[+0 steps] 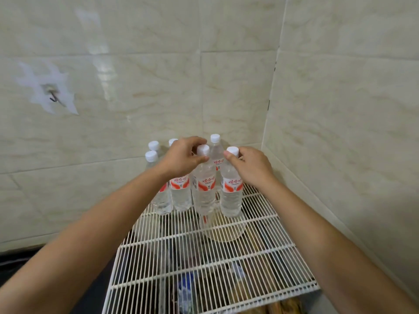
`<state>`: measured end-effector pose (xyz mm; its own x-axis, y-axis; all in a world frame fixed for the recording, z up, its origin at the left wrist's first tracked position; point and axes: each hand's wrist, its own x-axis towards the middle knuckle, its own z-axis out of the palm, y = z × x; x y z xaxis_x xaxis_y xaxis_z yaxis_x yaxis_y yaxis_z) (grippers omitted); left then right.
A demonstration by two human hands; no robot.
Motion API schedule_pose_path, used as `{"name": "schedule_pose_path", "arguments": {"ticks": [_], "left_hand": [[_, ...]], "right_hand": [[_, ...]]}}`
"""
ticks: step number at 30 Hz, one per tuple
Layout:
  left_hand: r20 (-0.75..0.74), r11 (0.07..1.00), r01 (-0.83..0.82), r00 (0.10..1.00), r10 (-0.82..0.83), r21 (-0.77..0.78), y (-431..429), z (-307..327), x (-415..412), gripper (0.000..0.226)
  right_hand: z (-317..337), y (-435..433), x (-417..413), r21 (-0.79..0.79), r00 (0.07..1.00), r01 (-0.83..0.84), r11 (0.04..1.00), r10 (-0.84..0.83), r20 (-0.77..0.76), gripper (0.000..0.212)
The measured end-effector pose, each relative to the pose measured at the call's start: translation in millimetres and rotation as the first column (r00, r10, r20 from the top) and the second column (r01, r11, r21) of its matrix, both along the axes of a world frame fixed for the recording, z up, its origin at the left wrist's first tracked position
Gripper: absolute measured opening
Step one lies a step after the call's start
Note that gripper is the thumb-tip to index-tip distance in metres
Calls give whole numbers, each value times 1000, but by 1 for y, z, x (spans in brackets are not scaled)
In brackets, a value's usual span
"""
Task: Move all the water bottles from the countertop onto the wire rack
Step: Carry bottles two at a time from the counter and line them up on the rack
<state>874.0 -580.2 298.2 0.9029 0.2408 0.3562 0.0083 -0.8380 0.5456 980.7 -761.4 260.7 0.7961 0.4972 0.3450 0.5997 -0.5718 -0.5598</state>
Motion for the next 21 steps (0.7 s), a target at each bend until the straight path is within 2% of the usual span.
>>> {"name": "schedule_pose_path", "arguments": {"ticks": [4, 10, 15, 21], "left_hand": [[-80, 995, -9, 997, 17, 100, 14, 3, 18, 42], [-110, 995, -42, 993, 52, 94, 32, -4, 32, 37], [-179, 984, -25, 982, 58, 177, 39, -15, 35, 36], [-243, 982, -4, 969, 51, 187, 40, -13, 33, 45]], "right_hand": [[-7, 29, 18, 16, 999, -3, 1000, 4, -45, 43], [-7, 56, 31, 63, 998, 46, 997, -42, -49, 38], [-19, 68, 35, 65, 997, 55, 996, -52, -57, 29], [-17, 60, 33, 15, 994, 40, 999, -39, -100, 40]]}}
